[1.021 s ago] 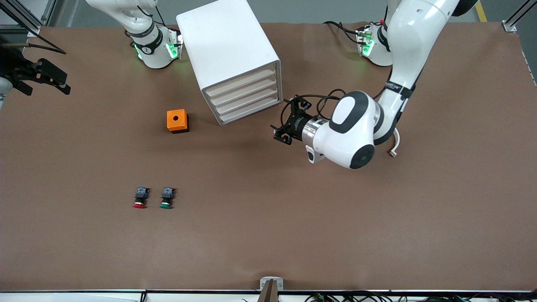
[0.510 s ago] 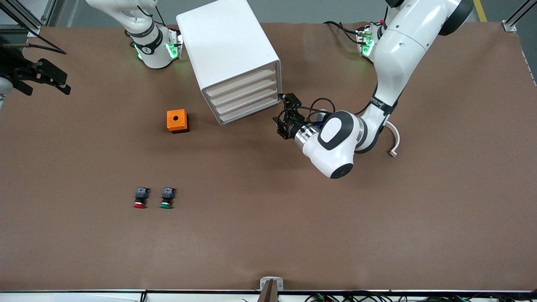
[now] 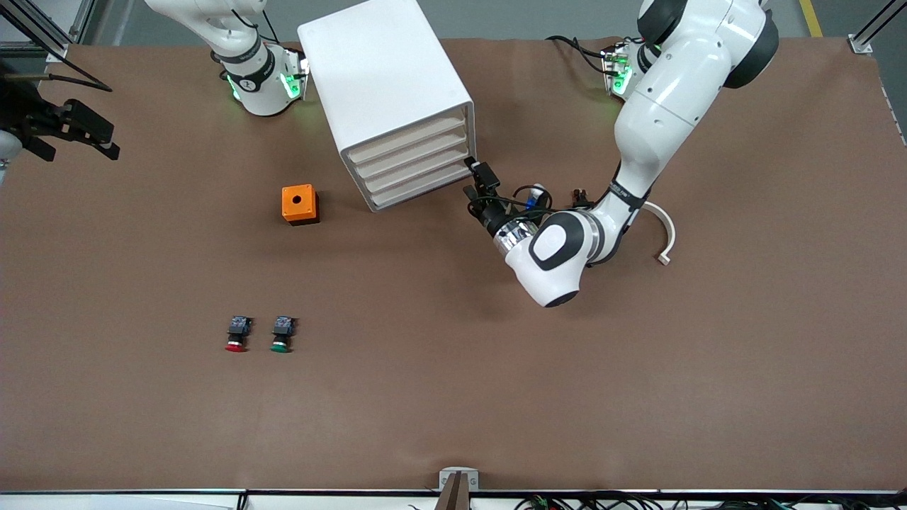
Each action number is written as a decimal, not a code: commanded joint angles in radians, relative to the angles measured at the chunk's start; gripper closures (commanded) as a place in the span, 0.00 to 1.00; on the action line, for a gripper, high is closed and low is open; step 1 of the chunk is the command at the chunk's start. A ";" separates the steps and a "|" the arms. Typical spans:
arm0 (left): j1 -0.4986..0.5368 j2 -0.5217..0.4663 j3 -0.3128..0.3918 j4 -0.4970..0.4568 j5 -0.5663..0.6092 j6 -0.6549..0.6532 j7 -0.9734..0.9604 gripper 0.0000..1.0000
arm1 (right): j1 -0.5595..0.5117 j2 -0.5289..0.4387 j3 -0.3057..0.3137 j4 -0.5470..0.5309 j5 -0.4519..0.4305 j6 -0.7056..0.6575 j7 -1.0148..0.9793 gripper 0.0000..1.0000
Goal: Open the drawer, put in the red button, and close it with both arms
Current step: 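Grasp the drawer handle with the left gripper and pull it open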
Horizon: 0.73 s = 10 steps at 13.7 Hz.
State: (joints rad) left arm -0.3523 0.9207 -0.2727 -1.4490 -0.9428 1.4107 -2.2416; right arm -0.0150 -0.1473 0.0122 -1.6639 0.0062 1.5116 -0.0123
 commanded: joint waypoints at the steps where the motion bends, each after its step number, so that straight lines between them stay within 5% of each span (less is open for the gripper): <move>1: -0.030 0.003 0.000 0.012 -0.022 -0.032 -0.033 0.01 | -0.014 -0.020 0.005 -0.017 -0.002 0.009 0.006 0.00; 3: -0.050 0.003 0.000 0.013 -0.022 -0.033 -0.026 0.04 | -0.014 -0.020 0.006 -0.020 -0.002 0.009 0.006 0.00; 7: -0.074 0.007 0.000 0.013 -0.022 -0.032 -0.026 0.40 | -0.011 -0.020 0.008 -0.022 0.000 0.010 0.006 0.00; 10: -0.085 0.023 0.000 0.013 -0.021 -0.030 -0.023 0.51 | -0.010 -0.020 0.008 -0.022 0.001 0.018 0.006 0.00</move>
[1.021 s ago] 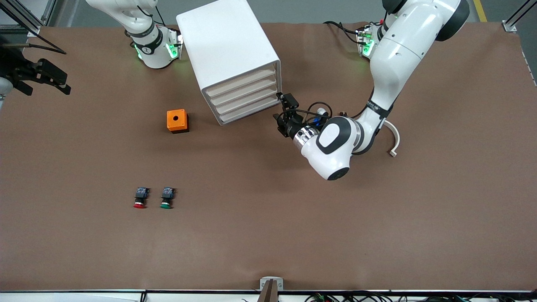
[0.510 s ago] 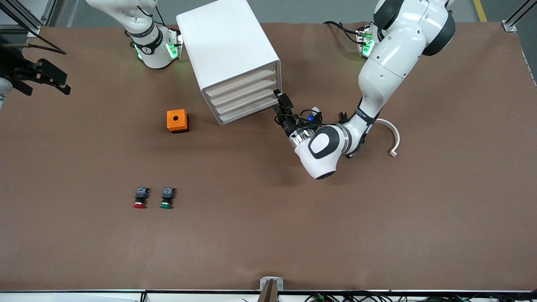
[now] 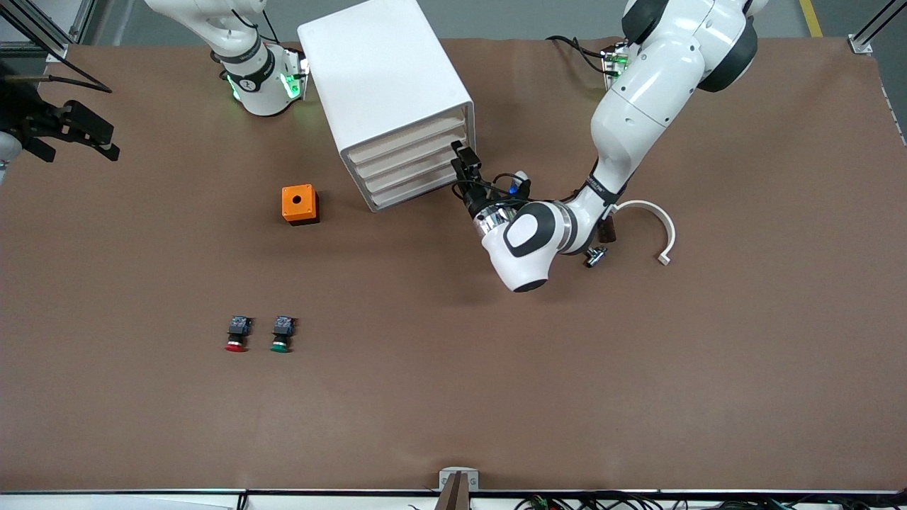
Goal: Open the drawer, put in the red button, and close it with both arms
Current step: 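Grasp the drawer handle with the left gripper and pull it open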
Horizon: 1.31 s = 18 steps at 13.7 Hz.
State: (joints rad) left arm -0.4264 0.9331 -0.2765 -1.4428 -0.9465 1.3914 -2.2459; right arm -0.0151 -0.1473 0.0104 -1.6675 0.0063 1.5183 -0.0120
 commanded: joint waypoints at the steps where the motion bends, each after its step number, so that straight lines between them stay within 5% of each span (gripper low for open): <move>1: -0.018 0.009 0.003 0.008 -0.017 -0.011 -0.021 0.51 | -0.008 -0.020 0.011 -0.018 0.001 0.011 0.006 0.00; 9: -0.058 0.019 0.005 0.008 -0.020 -0.006 -0.032 0.55 | -0.009 -0.020 0.011 -0.020 0.003 0.013 0.006 0.00; 18: -0.088 0.019 0.005 0.005 -0.035 0.017 -0.037 0.88 | -0.013 -0.012 0.011 -0.008 -0.002 0.019 0.004 0.00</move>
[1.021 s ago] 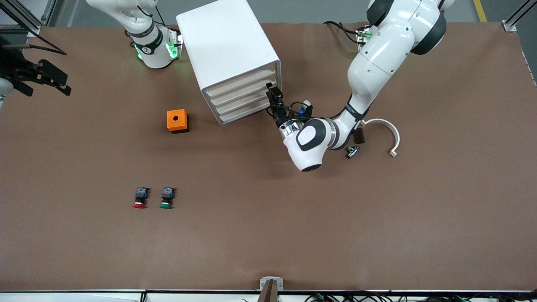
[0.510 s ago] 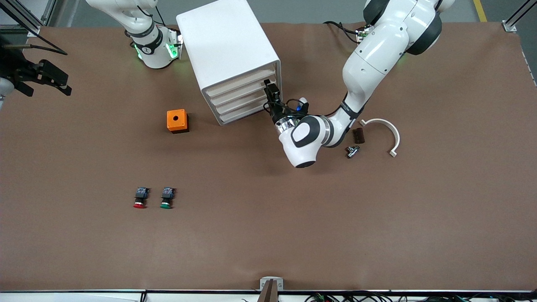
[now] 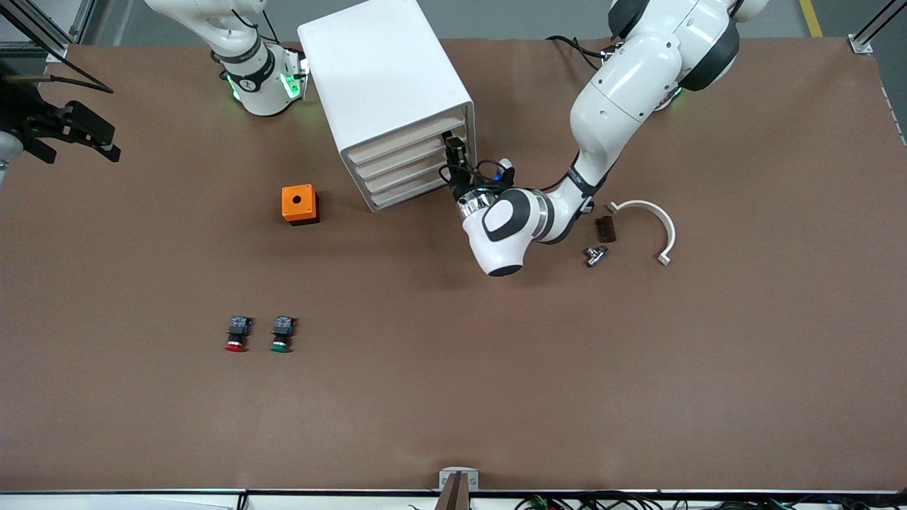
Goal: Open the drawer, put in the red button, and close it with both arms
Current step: 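Grasp the drawer handle with the left gripper and pull it open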
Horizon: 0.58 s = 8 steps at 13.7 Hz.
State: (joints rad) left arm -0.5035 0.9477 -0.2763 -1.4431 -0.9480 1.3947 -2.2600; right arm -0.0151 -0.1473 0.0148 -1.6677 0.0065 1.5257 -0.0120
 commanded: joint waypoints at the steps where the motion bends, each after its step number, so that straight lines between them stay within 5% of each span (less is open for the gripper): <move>1: -0.010 0.005 0.005 0.007 -0.034 0.015 -0.026 0.90 | -0.013 0.006 0.007 0.023 -0.002 0.007 -0.003 0.00; 8: 0.003 0.008 0.014 0.006 -0.034 0.013 -0.039 0.95 | 0.003 0.170 0.010 0.060 -0.011 0.054 -0.006 0.00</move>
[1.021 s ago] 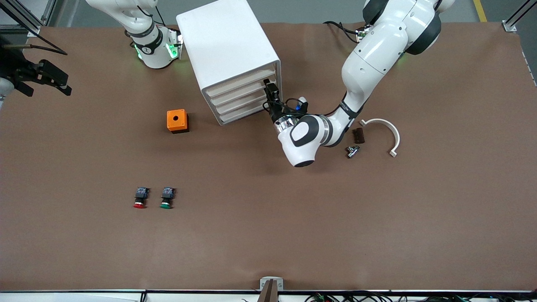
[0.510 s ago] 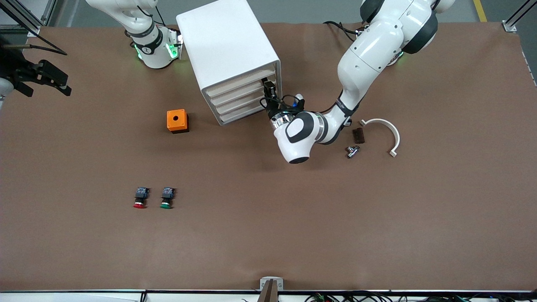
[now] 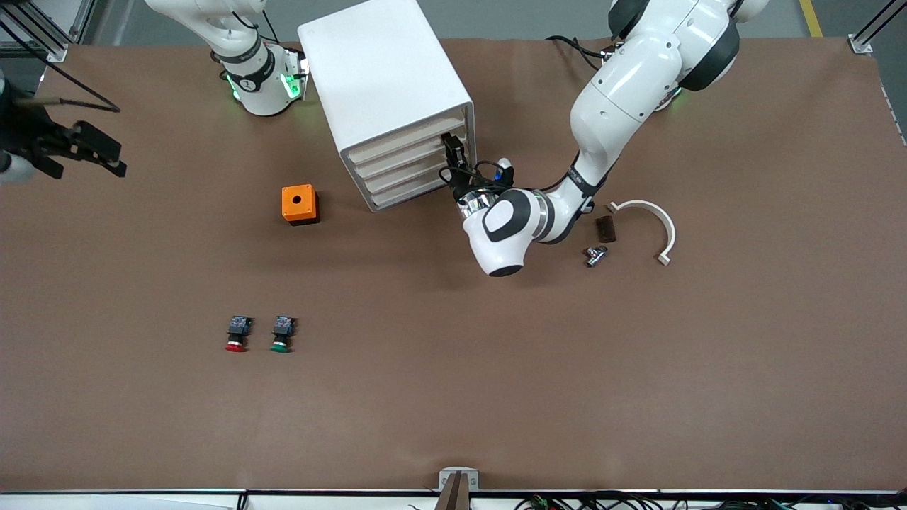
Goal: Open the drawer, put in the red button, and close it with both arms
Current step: 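Pull the drawer further with the left gripper while the right gripper reaches the red button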
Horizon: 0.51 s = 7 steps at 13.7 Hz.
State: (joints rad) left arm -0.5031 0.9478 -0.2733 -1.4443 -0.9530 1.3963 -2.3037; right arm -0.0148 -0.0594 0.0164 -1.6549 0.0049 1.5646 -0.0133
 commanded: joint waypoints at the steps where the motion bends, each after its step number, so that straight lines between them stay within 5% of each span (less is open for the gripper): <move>1: 0.009 0.009 0.012 0.007 -0.029 0.012 0.006 0.94 | 0.006 0.143 0.008 0.047 -0.006 0.059 -0.005 0.00; 7: 0.081 0.022 0.012 0.012 -0.043 0.023 0.010 0.93 | -0.021 0.386 0.005 0.055 0.007 0.317 -0.031 0.00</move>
State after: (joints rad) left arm -0.4444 0.9484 -0.2675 -1.4457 -0.9587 1.3897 -2.3043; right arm -0.0204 0.2819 0.0137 -1.6406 0.0052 1.8419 -0.0188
